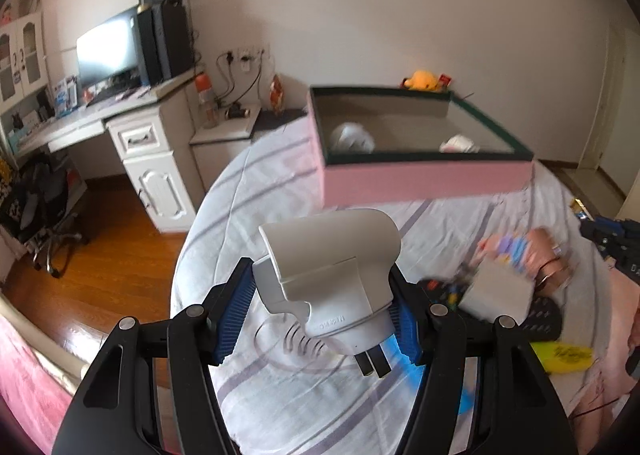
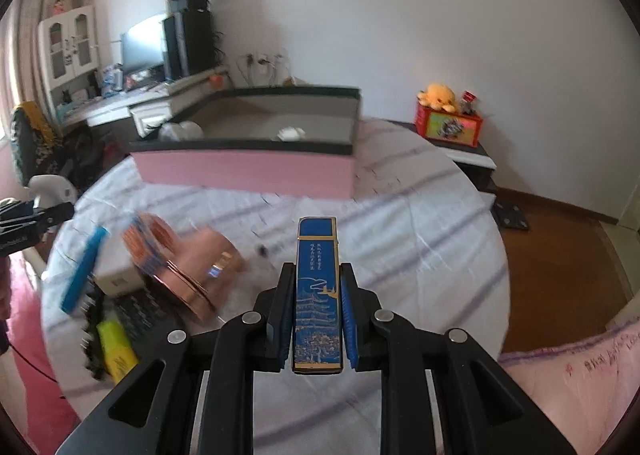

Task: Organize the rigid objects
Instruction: 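Grasp the white plug adapter with the left tool while the right tool grasps the blue-gold box, then lower the adapter and blue-gold box into the pink box and open both tools, then withdraw both tools from the box toward the remaining items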

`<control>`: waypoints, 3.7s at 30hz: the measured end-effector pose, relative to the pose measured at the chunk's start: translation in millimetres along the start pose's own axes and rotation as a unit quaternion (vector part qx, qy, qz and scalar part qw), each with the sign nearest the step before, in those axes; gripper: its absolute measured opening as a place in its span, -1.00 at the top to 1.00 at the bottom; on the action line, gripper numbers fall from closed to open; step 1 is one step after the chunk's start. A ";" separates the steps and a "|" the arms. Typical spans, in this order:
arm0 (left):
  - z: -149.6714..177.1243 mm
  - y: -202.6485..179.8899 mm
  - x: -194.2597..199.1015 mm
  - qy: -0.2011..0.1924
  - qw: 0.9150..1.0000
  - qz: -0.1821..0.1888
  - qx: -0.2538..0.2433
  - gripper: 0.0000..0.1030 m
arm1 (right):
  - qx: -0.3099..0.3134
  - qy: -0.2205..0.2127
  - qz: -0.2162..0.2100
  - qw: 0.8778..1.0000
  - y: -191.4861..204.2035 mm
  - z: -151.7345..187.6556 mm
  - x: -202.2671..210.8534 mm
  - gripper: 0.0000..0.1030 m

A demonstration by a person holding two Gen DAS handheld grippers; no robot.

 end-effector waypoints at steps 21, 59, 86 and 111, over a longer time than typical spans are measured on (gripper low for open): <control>-152.9 -40.6 -88.1 0.005 0.995 0.070 -0.065 -0.23 | 0.038 -0.010 -0.070 0.997 51.4 -144.0 -81.5 0.60; -155.1 -29.2 -81.2 -0.035 0.999 -0.011 -0.039 -0.99 | 0.013 -0.023 -0.039 0.999 44.3 -167.5 -78.9 -0.56; -34.0 -73.0 102.4 -0.144 0.989 -0.010 -0.040 -0.99 | -0.034 -0.174 0.021 0.984 34.2 -44.6 113.7 -1.00; 12.4 -58.7 90.6 -0.083 0.996 -0.022 -0.033 -1.00 | -0.031 -0.123 0.034 0.991 29.5 -5.2 106.4 -1.00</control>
Point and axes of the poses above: each gripper's, at about its wrist camera, not at the fingertips, and x roughly against the way its jaws point, y to its left, z to its underside, the point moved 3 cm from there along -x, roughly the way its jaws point, and after that the axes turned 12 degrees about z, right-handed, at the moved point
